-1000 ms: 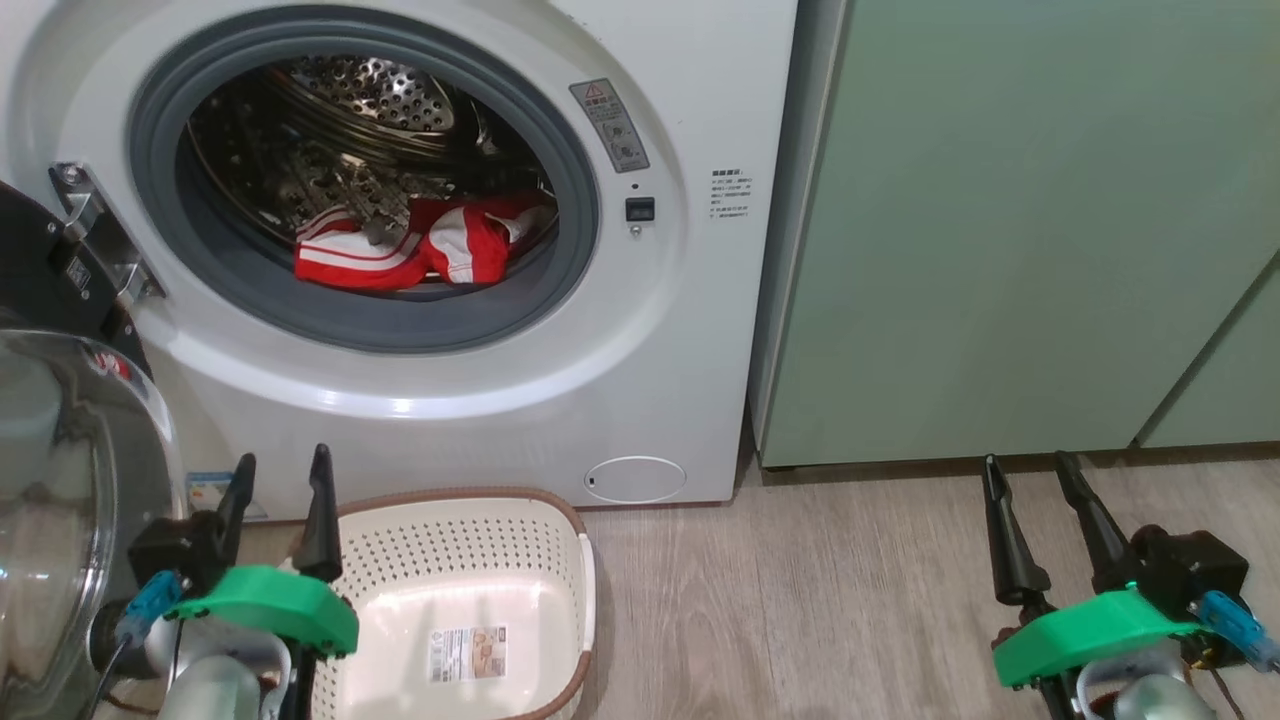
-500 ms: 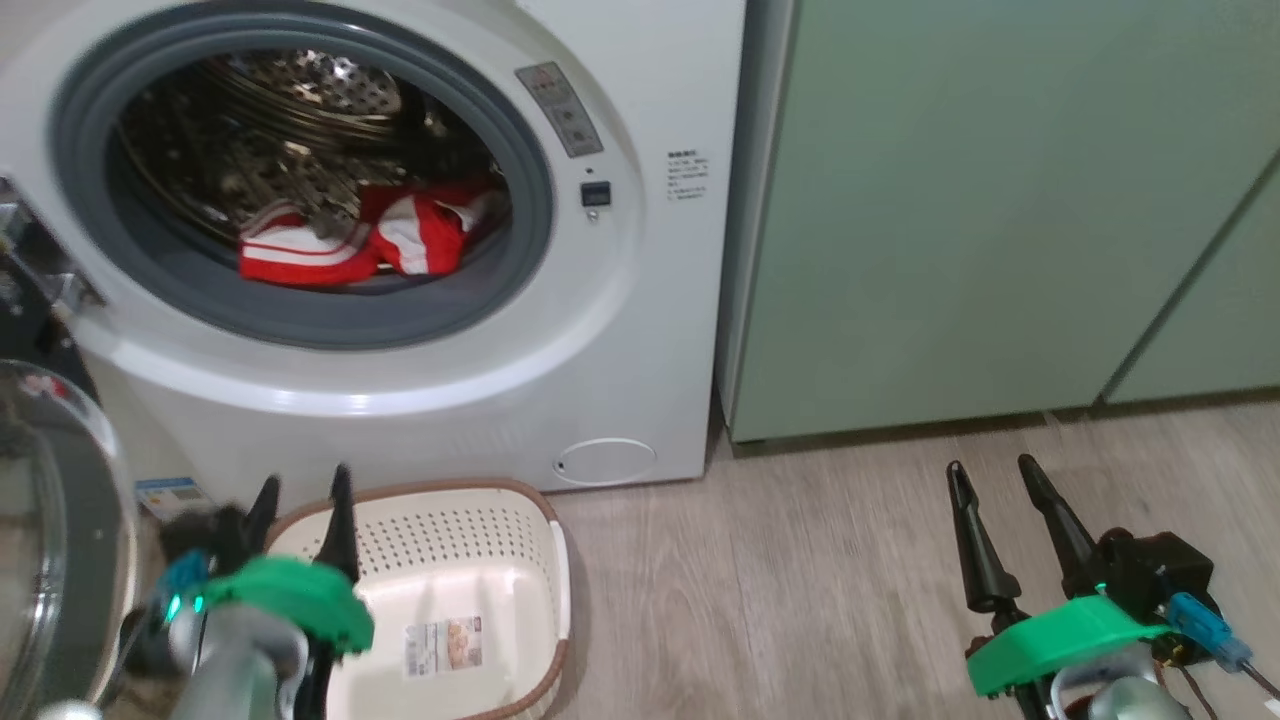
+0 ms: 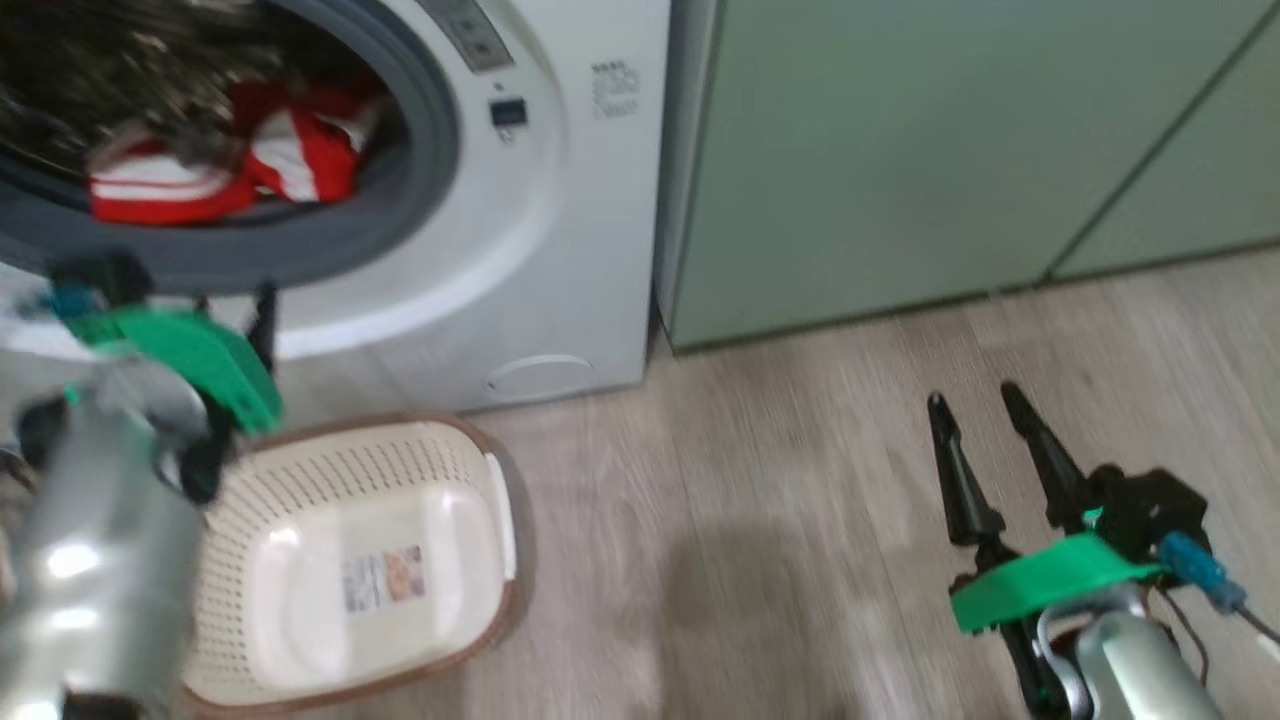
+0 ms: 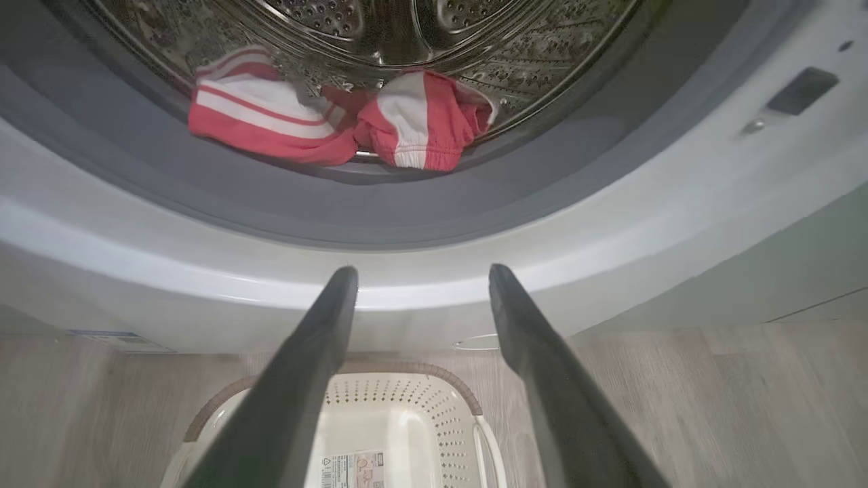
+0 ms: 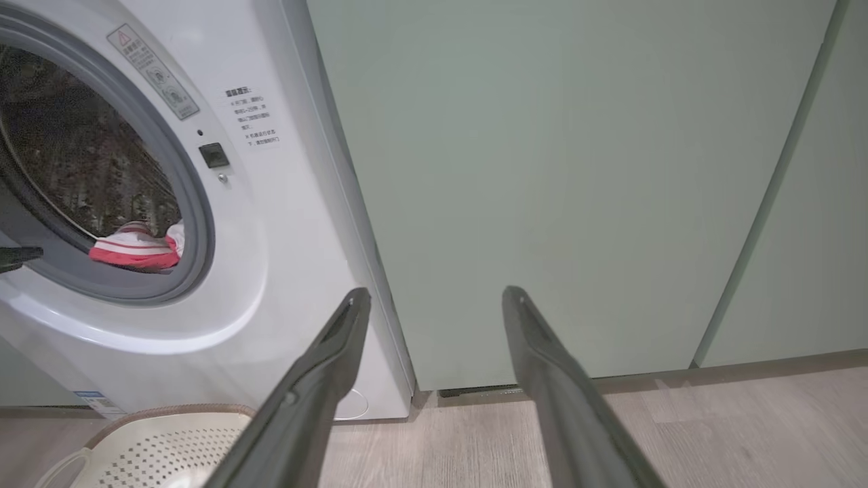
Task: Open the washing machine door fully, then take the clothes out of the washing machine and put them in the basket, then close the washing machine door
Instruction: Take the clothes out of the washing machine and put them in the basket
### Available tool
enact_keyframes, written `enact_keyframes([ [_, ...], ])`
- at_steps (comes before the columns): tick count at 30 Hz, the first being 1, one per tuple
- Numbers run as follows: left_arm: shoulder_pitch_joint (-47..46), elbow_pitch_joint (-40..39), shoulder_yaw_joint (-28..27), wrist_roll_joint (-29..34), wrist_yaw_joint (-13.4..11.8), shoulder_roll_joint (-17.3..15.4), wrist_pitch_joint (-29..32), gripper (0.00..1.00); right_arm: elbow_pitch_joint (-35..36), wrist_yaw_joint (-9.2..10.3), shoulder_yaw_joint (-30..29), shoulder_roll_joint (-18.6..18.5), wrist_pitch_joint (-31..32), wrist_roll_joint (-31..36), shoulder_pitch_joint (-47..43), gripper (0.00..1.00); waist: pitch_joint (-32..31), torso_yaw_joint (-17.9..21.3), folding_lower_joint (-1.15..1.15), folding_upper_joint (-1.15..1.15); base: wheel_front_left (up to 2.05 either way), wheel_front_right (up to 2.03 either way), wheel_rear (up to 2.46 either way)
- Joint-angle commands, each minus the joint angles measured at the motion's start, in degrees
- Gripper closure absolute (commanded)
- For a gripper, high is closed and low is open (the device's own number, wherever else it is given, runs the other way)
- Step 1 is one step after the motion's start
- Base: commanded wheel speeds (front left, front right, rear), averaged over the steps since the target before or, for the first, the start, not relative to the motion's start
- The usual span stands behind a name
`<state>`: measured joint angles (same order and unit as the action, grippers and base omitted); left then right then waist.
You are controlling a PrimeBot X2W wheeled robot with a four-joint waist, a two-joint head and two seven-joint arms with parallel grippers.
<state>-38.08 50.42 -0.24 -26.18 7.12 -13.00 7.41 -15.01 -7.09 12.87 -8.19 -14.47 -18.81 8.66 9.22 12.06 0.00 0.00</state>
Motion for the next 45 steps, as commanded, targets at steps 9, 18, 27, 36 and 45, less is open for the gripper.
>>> enact_keyframes([
  [9, -18.47, 6.34, 0.99, -2.05, 0.36, -8.98, 7.9, 0.0, 3.24, -0.4, 2.23, 0.16, -0.52, 0.27, 5.76, 0.0, 12.5, 6.49, 0.0, 0.0, 0.0, 0.0, 0.0],
  [18, -32.4, 11.3, 2.88, -0.15, -0.71, -11.68, 8.57, 0.0, 4.84, -0.4, 2.24, 1.88, -0.52, 0.32, 9.14, 0.0, 20.09, 10.03, 0.0, 0.0, 0.0, 0.0, 0.0],
  [27, -38.56, 16.82, 5.56, 2.71, -2.29, -14.9, 9.09, 0.0, 6.23, -0.4, 1.92, 3.82, -0.52, 0.37, 9.82, 0.0, 24.34, 12.21, 0.0, 0.0, 0.0, 0.0, 0.0],
  [36, -40.94, 20.6, 8.21, 3.81, -1.69, -14.37, 14.39, 0.0, 5.98, -0.4, 1.33, 4.38, -0.52, 0.02, 10.26, 0.0, 25.49, 11.75, 0.0, 0.0, 0.0, 0.0, 0.0],
  [45, -38.8, 20.28, 9.92, 3.1, -0.1, -11.73, 8.1, 1.0, 5.52, -0.4, 0.5, 4.09, -0.52, 0.35, 10.6, 0.0, 23.1, 9.48, 0.0, 0.0, 0.0, 0.0, 0.0],
])
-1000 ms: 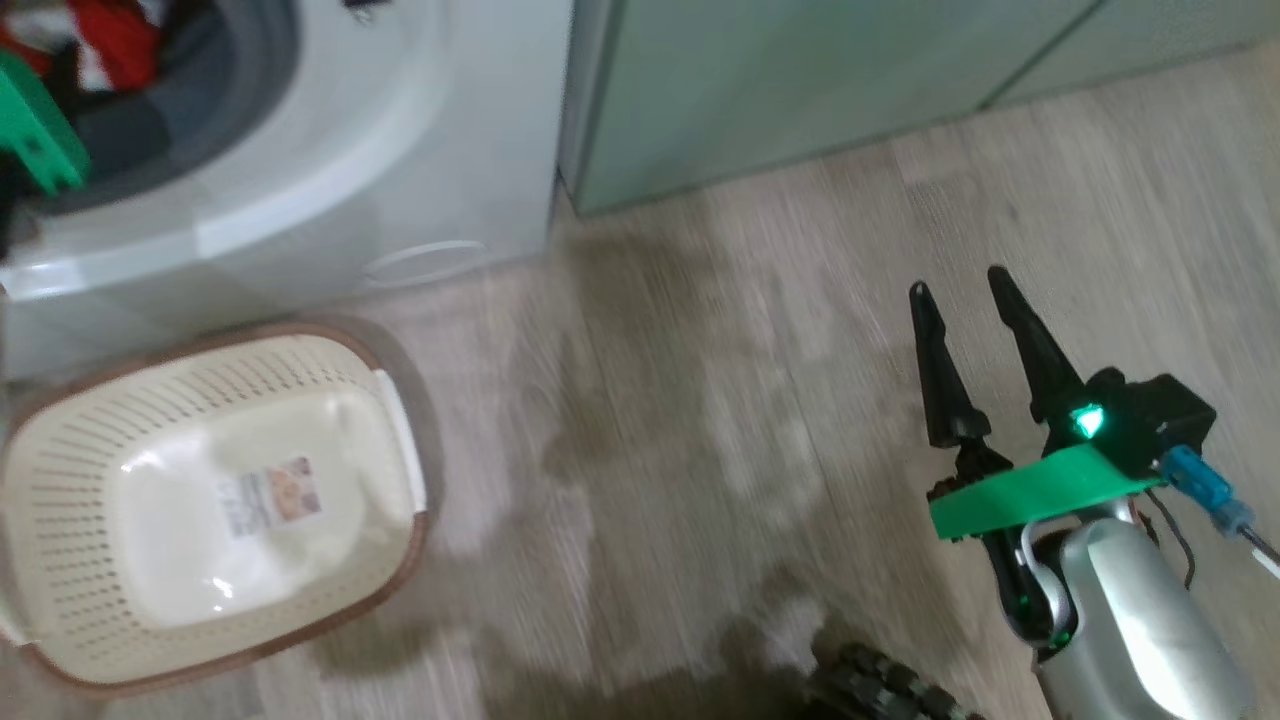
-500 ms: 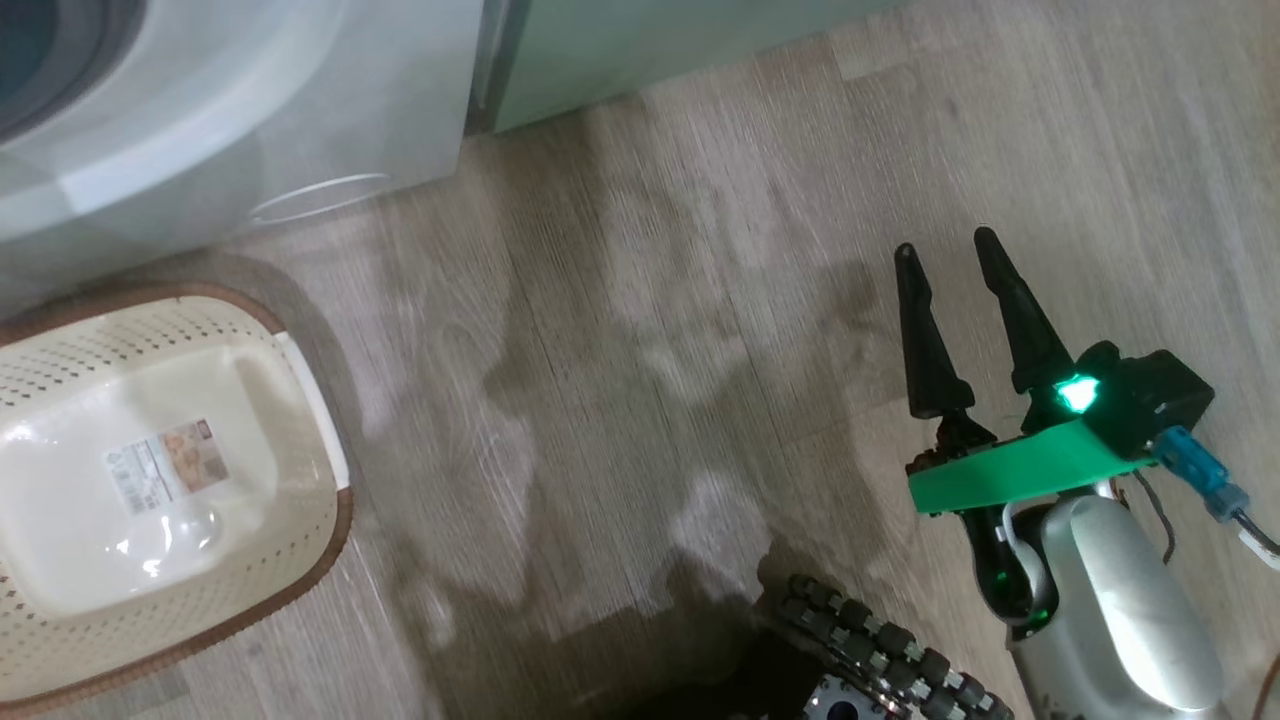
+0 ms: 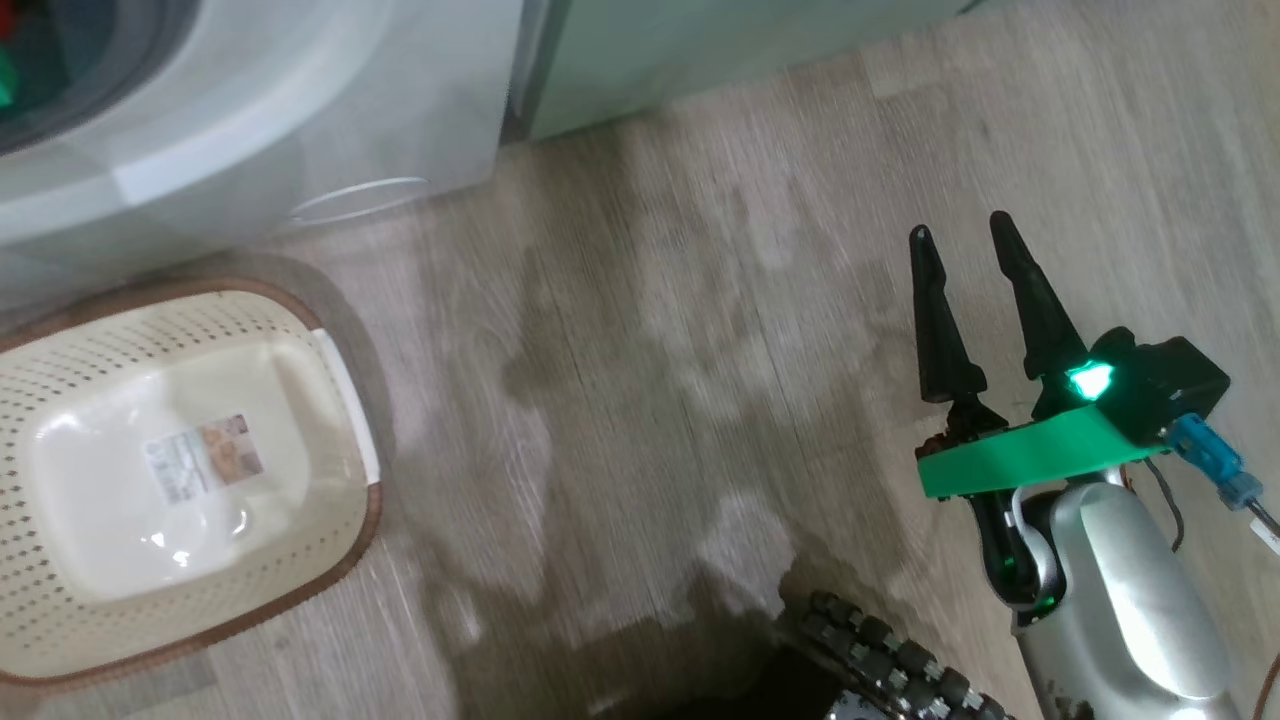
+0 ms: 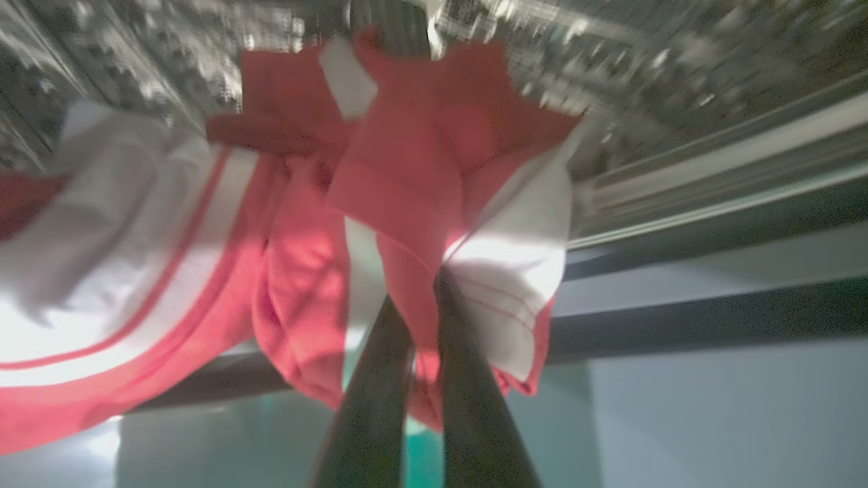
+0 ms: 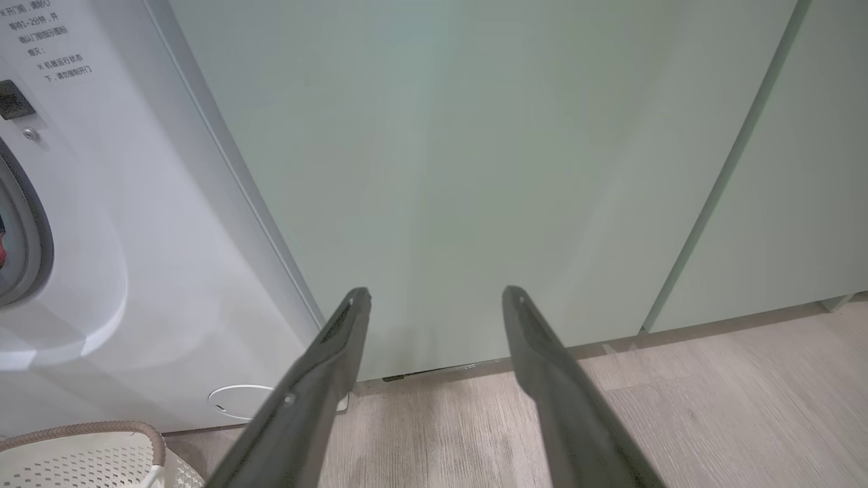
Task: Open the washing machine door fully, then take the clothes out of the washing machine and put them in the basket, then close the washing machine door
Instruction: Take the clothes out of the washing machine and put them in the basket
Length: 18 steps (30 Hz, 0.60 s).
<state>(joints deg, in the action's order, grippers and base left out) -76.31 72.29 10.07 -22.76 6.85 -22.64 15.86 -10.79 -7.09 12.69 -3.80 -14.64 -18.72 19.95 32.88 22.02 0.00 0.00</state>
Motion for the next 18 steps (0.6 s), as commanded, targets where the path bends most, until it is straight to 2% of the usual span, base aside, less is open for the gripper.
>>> enact_keyframes([
  [1, -0.22, -1.95, -0.65, -0.88, 0.28, -1.78, -2.28, 1.0, 1.16, -0.4, 0.6, -0.39, -0.36, 0.18, -0.74, 0.0, -1.08, -0.75, 0.0, 0.0, 0.0, 0.0, 0.0],
  [7, 4.01, -3.05, -0.61, -3.06, 0.58, 0.38, -12.44, 1.0, 0.39, -0.4, 0.25, -1.28, -0.36, 0.09, -1.97, 0.0, -5.93, -2.56, 0.0, 0.0, 0.0, 0.0, 0.0],
  [11, 8.25, -4.2, 1.14, -3.72, 0.61, 1.66, -18.3, 1.0, -0.23, -0.4, 0.44, -2.11, -0.36, -0.13, -3.53, 0.0, -10.18, -3.86, 0.0, 0.0, 0.0, 0.0, 0.0],
  [12, 10.35, -4.81, 1.92, -4.04, 0.62, 2.27, -21.32, 1.0, -0.49, -0.4, 0.36, -2.48, -0.36, -0.25, -4.43, 0.0, -12.38, -4.64, 0.0, 0.0, 0.0, 0.0, 0.0],
  [18, 17.38, -7.37, 3.67, -6.04, 0.63, 4.46, -28.29, 1.0, -1.38, -0.4, 0.5, -3.64, -0.36, -0.77, -7.32, 0.0, -18.8, -6.81, 0.0, 0.0, 0.0, 0.0, 0.0],
])
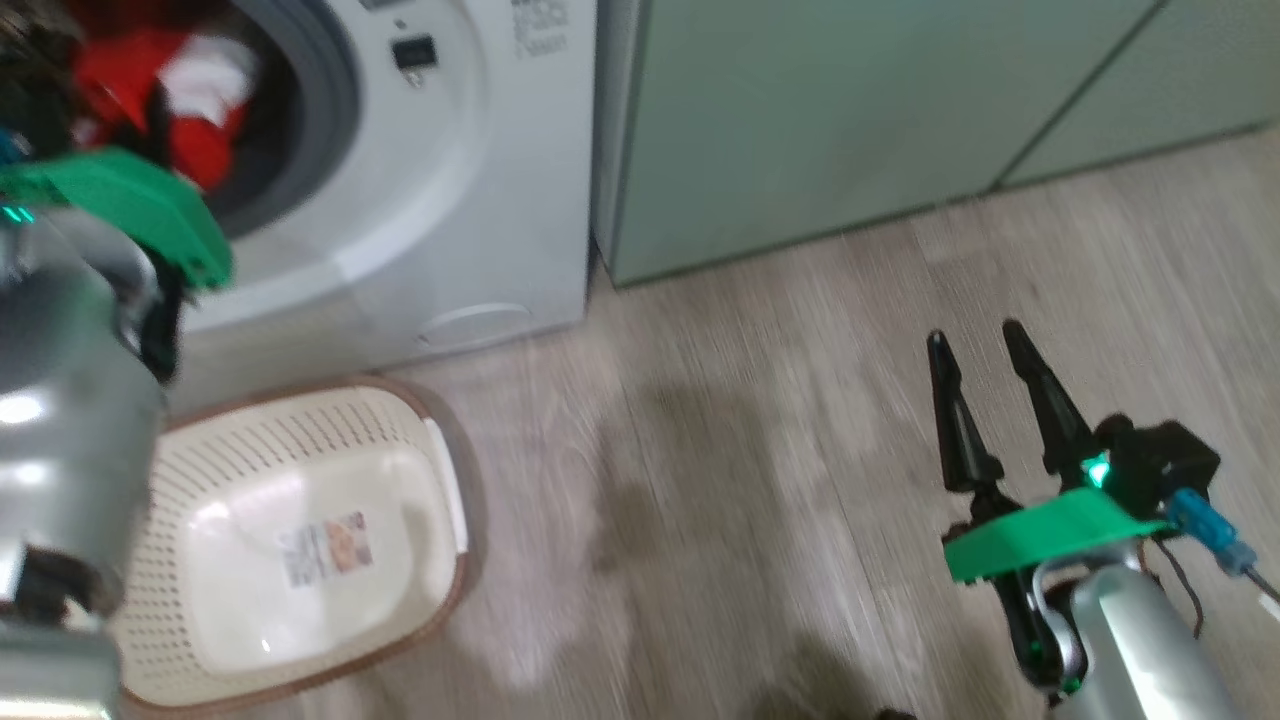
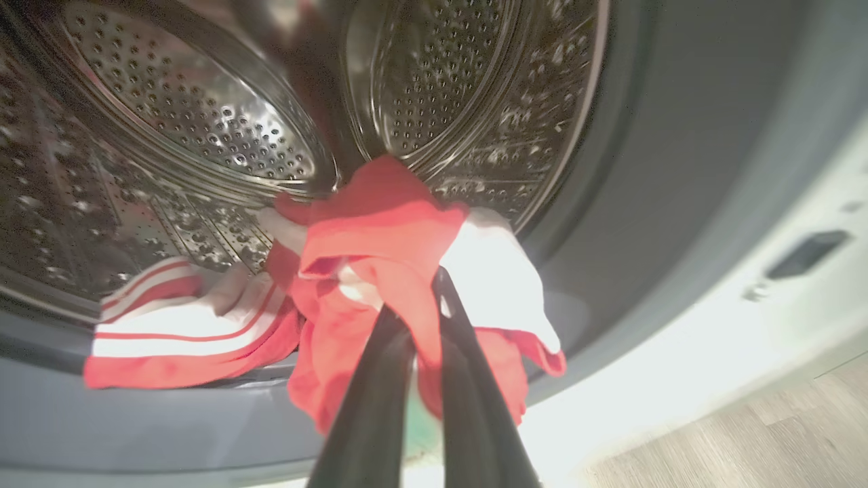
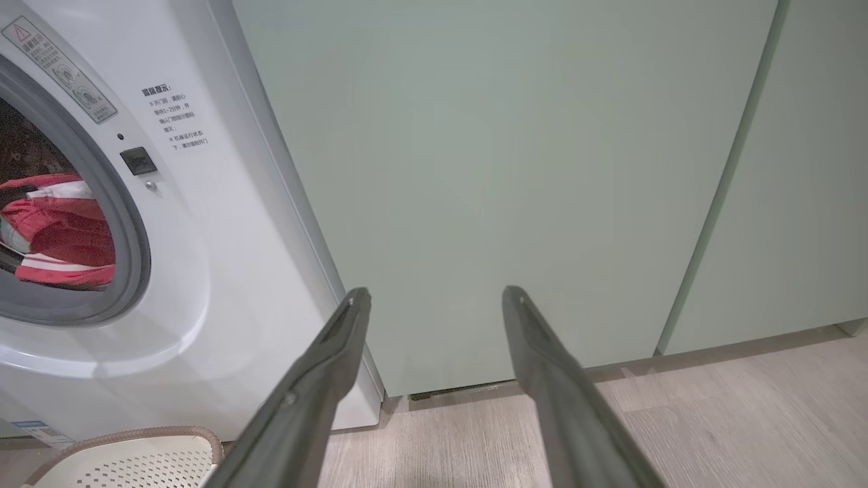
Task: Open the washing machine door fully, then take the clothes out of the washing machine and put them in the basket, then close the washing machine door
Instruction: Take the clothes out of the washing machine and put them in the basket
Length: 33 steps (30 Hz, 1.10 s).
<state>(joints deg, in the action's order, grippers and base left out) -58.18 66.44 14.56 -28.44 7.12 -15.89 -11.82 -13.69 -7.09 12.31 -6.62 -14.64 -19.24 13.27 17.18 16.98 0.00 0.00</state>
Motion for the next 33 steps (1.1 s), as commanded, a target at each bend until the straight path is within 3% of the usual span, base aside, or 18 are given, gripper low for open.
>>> enact_keyframes([
  [1, 2.13, -2.68, -0.31, -0.7, 0.35, -1.53, -1.78, 1.0, 1.29, -0.4, 0.91, -1.1, -0.36, -0.35, -1.76, 0.0, -5.13, -2.55, 0.0, 0.0, 0.0, 0.0, 0.0],
  [7, 11.25, -9.79, 0.88, -0.7, 0.31, 0.78, -3.08, 1.0, 0.71, -0.4, 0.36, -1.86, -0.36, -0.95, -5.02, 0.0, -10.42, -5.43, 0.0, 0.0, 0.0, 0.0, 0.0],
  [16, 27.06, -24.68, 1.09, 0.95, -3.01, 0.93, -2.94, 1.0, 0.61, -0.4, -0.04, -2.13, -0.36, -1.48, -8.22, 0.0, -14.82, -8.58, 0.0, 0.0, 0.0, 0.0, 0.0],
  [22, 39.89, -32.33, 2.5, -0.09, -5.08, -0.14, 3.38, 1.0, 0.82, -0.4, -0.44, -2.11, -0.36, -1.6, -8.52, 0.0, -14.89, -9.58, 0.0, 0.0, 0.0, 0.0, 0.0],
  [27, 44.34, -31.13, 2.93, -1.61, -4.66, -1.17, 7.16, 1.0, 1.13, -0.4, -0.36, -2.16, -0.36, -1.71, -7.67, 0.0, -13.07, -9.8, 0.0, 0.0, 0.0, 0.0, 0.0],
  [33, 39.61, -22.33, 2.63, -2.29, -3.51, -0.61, 5.32, 1.0, 1.65, -0.4, -0.45, -2.5, -0.36, -1.67, -5.67, 0.0, -9.0, -8.63, 0.0, 0.0, 0.0, 0.0, 0.0],
])
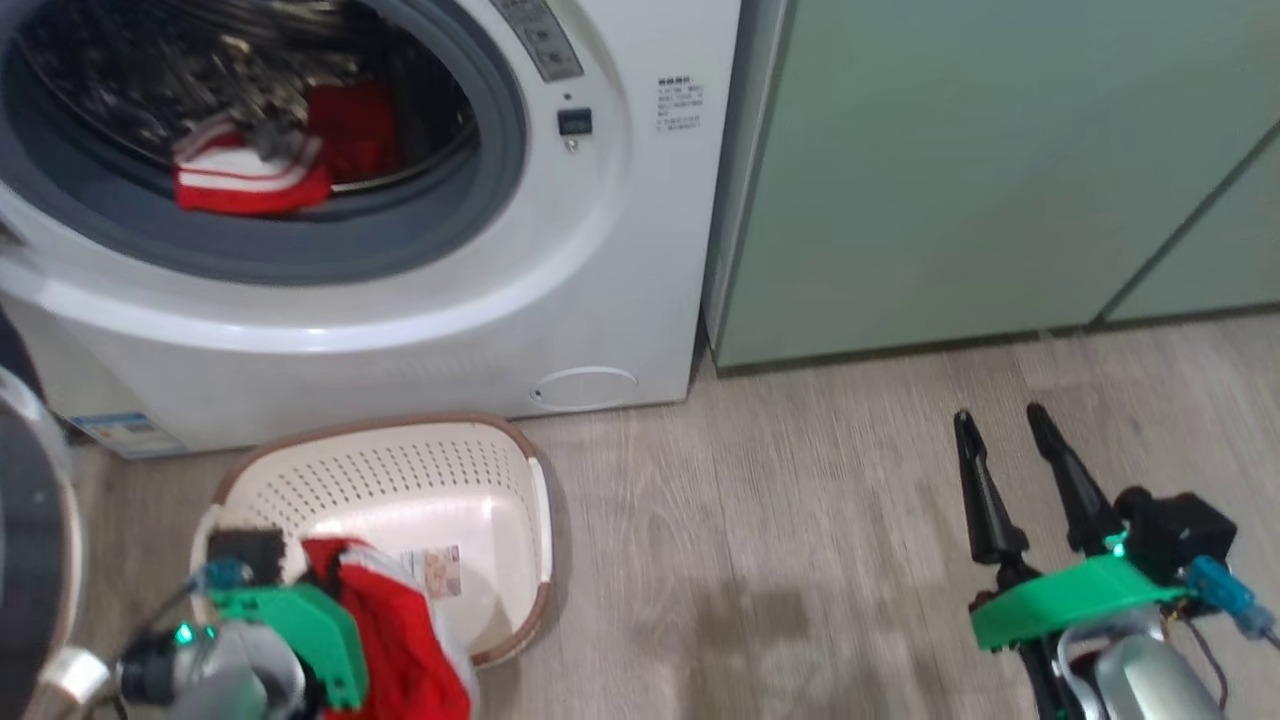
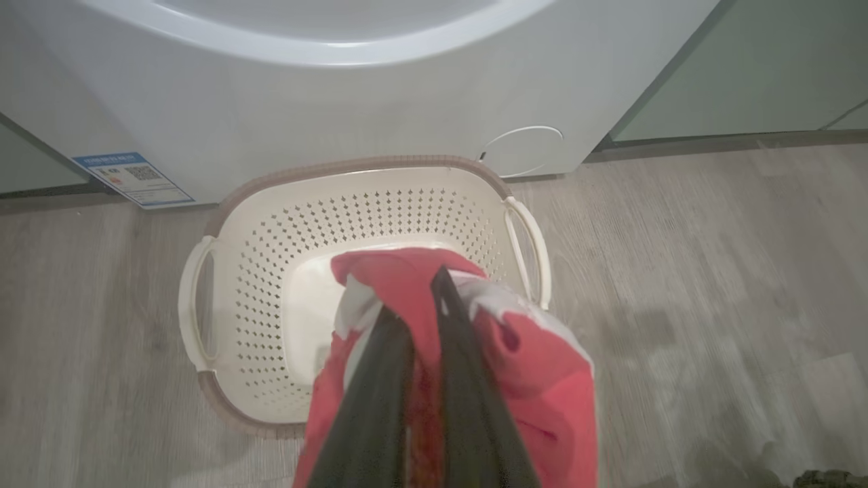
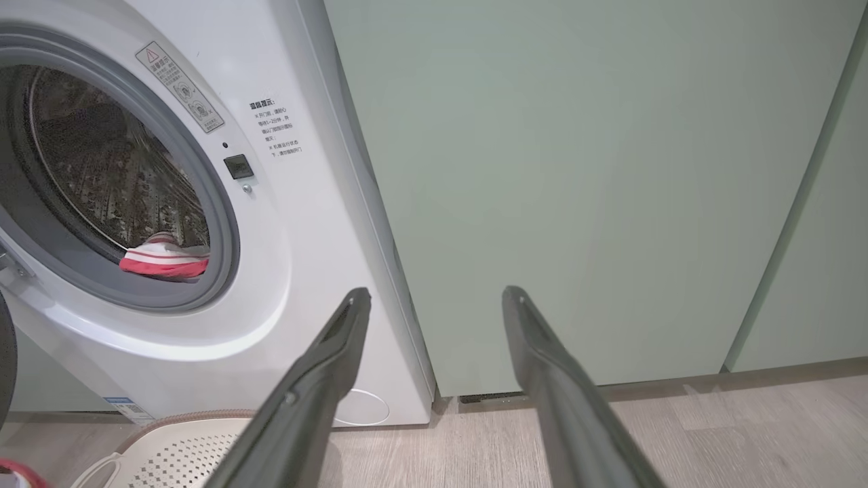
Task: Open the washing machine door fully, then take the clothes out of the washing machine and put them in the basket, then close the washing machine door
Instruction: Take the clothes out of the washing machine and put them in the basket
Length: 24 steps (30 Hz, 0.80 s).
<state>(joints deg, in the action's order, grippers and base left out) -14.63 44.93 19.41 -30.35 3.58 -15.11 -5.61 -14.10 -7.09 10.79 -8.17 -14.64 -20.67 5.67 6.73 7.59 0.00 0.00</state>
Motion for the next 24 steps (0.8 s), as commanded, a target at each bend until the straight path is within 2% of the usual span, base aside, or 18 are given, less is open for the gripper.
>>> enact_keyframes([
  [1, -5.15, 0.87, -2.27, -0.46, 0.18, -1.19, -1.3, 1.0, 2.17, -0.4, 1.03, -1.01, -0.36, -0.18, 2.3, 0.0, 2.28, 1.07, 0.0, 0.0, 0.0, 0.0, 0.0],
  [13, -18.84, 20.35, -4.28, -4.26, 2.86, -0.86, -2.47, 1.0, 4.06, -0.4, -0.21, -0.52, -0.36, 0.23, 6.58, 0.0, 12.75, 4.78, 0.0, 0.0, 0.0, 0.0, 0.0],
  [18, -23.35, 25.24, -5.12, -6.06, 3.43, -1.14, -2.32, 1.0, 4.96, -0.4, -0.24, 0.19, -0.36, 0.51, 8.59, 0.0, 17.44, 5.93, 0.0, 0.0, 0.0, 0.0, 0.0],
  [24, -26.0, 27.59, -5.53, -6.8, 3.11, -1.8, -1.9, 1.0, 5.79, -0.4, -0.41, 0.66, -0.36, 0.66, 10.46, 0.0, 21.11, 6.79, 0.0, 0.0, 0.0, 0.0, 0.0],
])
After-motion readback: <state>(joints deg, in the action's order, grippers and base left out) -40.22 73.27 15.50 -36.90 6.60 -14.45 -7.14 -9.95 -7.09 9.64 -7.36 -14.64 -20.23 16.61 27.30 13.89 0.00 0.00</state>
